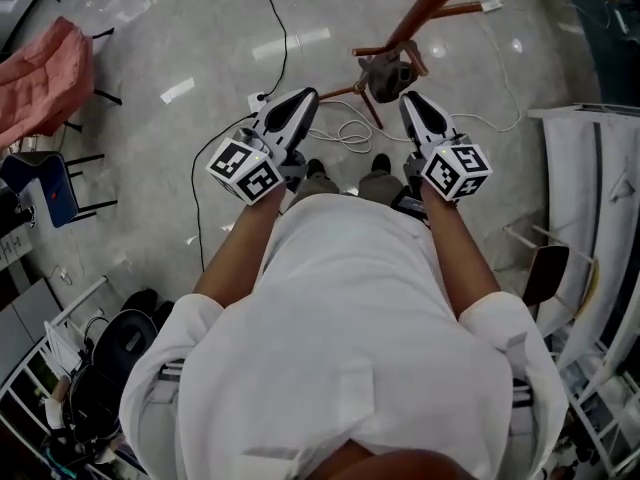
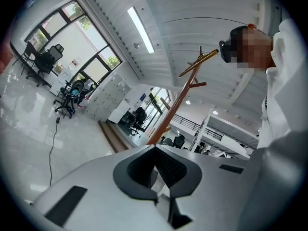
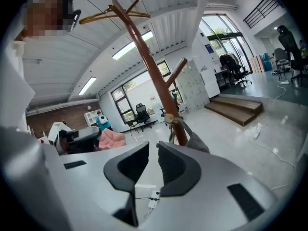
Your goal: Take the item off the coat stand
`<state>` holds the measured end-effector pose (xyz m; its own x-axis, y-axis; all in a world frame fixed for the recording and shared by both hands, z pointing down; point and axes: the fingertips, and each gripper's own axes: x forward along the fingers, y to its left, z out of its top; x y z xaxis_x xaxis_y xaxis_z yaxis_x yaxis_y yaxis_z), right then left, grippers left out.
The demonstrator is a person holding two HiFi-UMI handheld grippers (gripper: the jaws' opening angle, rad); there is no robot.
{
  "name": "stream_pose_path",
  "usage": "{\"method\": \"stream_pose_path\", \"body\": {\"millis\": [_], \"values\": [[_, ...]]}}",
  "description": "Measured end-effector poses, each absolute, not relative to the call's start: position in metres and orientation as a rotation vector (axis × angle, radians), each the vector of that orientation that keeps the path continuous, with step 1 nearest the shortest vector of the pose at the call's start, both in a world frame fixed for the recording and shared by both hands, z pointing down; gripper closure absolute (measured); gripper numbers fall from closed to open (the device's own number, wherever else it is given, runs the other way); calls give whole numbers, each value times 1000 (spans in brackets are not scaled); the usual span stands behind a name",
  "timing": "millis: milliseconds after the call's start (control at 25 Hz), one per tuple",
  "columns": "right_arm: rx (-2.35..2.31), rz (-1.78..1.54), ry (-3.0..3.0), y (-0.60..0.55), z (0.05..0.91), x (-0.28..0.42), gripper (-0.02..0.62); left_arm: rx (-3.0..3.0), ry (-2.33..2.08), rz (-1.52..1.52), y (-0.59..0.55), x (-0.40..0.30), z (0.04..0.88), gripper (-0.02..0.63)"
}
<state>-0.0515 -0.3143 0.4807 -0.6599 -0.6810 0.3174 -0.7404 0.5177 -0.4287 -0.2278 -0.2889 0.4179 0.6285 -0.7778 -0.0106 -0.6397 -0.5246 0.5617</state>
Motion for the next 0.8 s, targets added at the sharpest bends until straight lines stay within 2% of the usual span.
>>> {"method": "stream_pose_path", "body": {"millis": [80,120,400,800], "values": [[1240,898,-2575,-321,500,-48,482,2324,-1133,-360,-286,-226,415,592],[1241,929,-2548,-323,508,-46,466,2324,-1143,-355,-283,-225,413,592],[1209,986,-2488,-336,542,-39,465,2256,-1220,-355,-266,-223,421,592],[1179,1008,-2531,-361,542,-42,465,2177,-1335,-327,-231,-240,432,592]]}}
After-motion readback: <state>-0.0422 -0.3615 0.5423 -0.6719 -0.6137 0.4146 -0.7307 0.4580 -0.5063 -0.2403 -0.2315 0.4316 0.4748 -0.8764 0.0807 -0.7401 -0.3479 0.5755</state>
